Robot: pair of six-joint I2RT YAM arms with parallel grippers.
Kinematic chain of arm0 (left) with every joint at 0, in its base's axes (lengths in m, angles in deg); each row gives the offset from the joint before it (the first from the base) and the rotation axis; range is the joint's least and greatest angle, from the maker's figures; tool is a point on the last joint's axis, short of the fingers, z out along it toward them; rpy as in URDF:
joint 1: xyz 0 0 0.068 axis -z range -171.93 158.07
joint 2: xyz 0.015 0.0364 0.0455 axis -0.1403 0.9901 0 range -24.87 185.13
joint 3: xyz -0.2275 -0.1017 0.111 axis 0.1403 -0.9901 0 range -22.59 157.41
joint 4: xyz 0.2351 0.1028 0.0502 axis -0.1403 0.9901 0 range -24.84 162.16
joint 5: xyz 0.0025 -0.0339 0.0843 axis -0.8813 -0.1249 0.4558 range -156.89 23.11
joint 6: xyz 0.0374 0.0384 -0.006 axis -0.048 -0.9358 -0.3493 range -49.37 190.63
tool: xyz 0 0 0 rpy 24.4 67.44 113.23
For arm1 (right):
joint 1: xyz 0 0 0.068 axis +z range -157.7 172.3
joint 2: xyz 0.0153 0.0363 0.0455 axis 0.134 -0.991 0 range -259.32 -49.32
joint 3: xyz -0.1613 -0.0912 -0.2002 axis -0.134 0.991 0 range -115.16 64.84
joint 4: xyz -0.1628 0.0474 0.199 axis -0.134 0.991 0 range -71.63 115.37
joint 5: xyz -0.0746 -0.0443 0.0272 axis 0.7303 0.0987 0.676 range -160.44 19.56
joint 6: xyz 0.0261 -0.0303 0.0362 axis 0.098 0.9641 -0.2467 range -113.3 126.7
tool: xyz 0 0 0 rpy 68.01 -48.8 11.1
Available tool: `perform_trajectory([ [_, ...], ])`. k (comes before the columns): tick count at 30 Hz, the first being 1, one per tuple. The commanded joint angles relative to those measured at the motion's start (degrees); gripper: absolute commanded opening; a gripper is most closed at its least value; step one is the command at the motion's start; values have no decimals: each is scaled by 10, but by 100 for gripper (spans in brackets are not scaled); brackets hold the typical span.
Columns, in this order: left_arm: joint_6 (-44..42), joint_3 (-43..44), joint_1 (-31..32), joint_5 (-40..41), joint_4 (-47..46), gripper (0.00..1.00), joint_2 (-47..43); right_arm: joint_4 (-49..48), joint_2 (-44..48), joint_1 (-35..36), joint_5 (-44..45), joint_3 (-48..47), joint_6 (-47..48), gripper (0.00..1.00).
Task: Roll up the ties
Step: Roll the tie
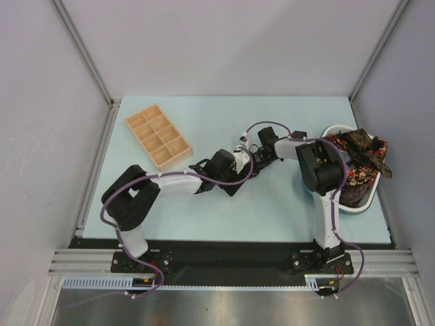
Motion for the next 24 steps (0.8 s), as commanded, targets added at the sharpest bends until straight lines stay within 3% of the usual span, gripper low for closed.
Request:
perform_trajectory([
  [1,-20,41,1,5,-21,92,14,0,-16,13,36,0,13,20],
  [13,-32,60,2,-11,-14,75,63,-40,-13,11,39,27,-11,21],
  [19,-39,76,2,-24,19,56,78,-51,-12,10,36,36,-18,20],
  [24,-41,84,1,-46,35,51,87,-59,-10,7,36,40,-22,22],
])
